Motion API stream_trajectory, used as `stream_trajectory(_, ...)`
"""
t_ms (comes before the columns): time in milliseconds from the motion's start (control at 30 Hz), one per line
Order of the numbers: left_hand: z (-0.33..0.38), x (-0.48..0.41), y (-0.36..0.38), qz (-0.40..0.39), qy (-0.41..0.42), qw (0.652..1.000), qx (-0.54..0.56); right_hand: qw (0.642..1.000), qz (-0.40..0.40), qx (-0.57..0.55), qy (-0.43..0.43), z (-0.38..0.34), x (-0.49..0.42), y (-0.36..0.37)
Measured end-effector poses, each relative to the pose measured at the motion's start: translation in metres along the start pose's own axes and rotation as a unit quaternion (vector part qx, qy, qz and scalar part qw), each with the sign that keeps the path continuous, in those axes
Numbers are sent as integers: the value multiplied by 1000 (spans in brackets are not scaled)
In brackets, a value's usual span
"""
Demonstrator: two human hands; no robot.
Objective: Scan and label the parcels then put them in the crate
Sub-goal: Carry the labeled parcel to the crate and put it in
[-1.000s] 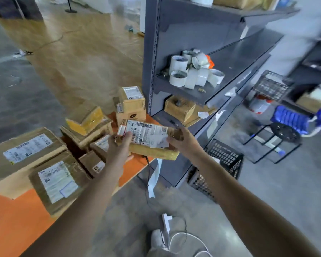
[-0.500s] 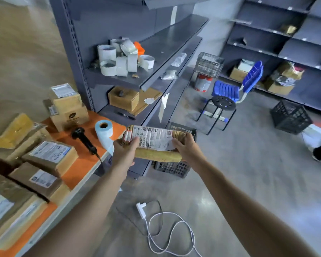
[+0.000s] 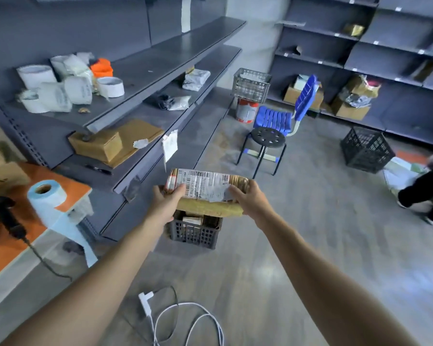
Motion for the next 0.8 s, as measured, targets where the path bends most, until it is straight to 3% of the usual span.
stream_trajectory(367,35,-111,109,19,-1,1000,-13,997,-39,38,-53,-18,-158,-67)
stream_trajectory(800,2,-360,162,102,-53,993,-20,983,-118,124,-62,-57,-452,8)
Point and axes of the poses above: each hand's wrist, its own x-axis away from the middle knuckle, its own y-axis out of the palm, z = x × y, the point moved 7 cm from there along -x, towards the middle knuckle, and after that the axes turned 5 degrees about y, right-handed, at the moved point
